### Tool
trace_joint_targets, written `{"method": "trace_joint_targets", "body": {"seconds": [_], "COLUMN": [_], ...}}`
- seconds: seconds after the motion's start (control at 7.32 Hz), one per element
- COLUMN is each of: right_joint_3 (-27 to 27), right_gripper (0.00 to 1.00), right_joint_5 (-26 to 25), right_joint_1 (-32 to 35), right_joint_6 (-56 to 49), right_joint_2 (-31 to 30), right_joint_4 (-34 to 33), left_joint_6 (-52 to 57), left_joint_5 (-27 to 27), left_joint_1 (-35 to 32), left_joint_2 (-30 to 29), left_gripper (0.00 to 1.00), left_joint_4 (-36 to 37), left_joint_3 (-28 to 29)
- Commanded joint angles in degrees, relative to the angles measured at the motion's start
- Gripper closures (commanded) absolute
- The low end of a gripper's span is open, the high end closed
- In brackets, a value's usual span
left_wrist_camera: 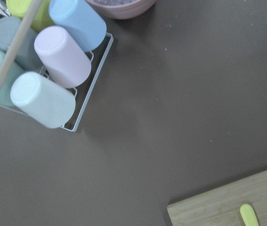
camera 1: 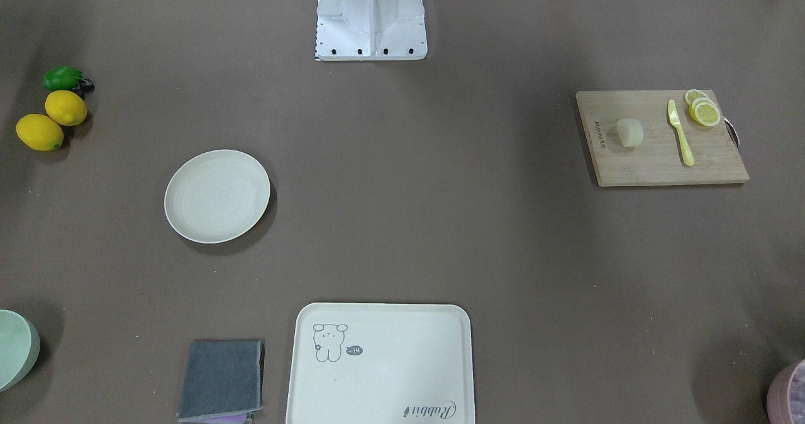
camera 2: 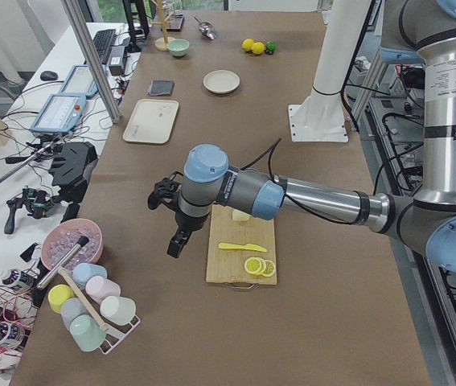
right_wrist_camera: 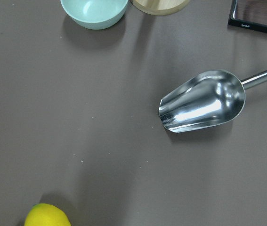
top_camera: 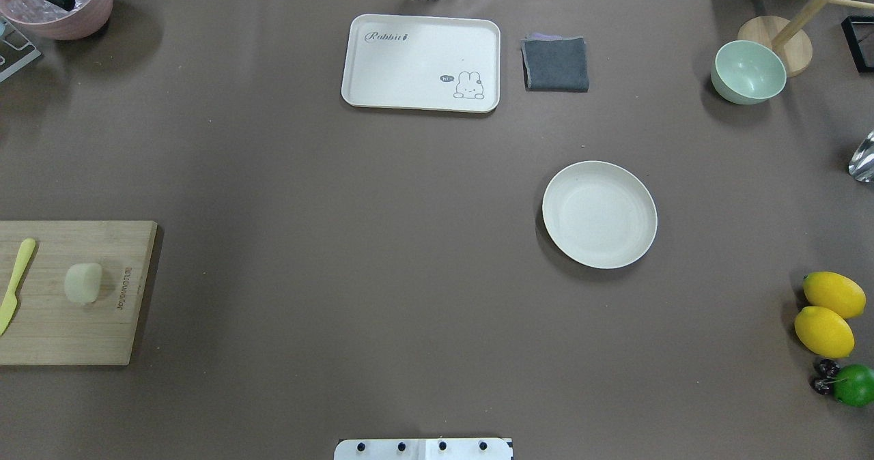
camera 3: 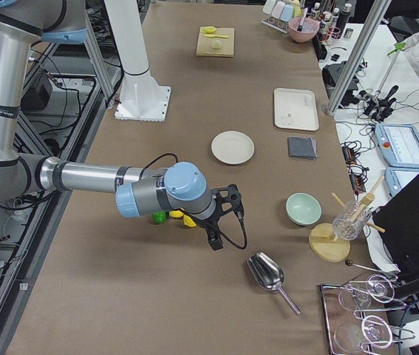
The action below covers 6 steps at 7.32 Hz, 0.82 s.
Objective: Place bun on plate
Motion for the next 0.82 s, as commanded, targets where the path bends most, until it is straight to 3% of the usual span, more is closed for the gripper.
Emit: {"method": "trace_joint_targets", "body": {"seconds": [0.0, 0.27, 0.68], "right_joint_3": [2.45, 6.75, 8.53], "right_gripper": [0.00, 0.00, 0.00], "right_joint_5": [2.79, 0.08, -8.95], "right_joint_1": [-1.46, -9.17, -24.35], "right_joint_6": [10.64, 25.14, 47.20], "right_joint_2": [1.09, 2.58, 8.90], "right_joint_4": [-0.02, -0.02, 0.76], "left_joint_6": [0.05, 0.05, 0.13], "left_joint_5": [-5.76, -11.64, -13.25], "left_joint_1": [-0.06, -0.06, 0.38], "left_joint_2": [-0.74, -0.48, -0.47], "left_gripper": [0.03, 0.02, 0.02], "left_joint_4": [-0.46, -0.72, -0.90], "left_joint_3": [0.92, -0.39, -0.57]}}
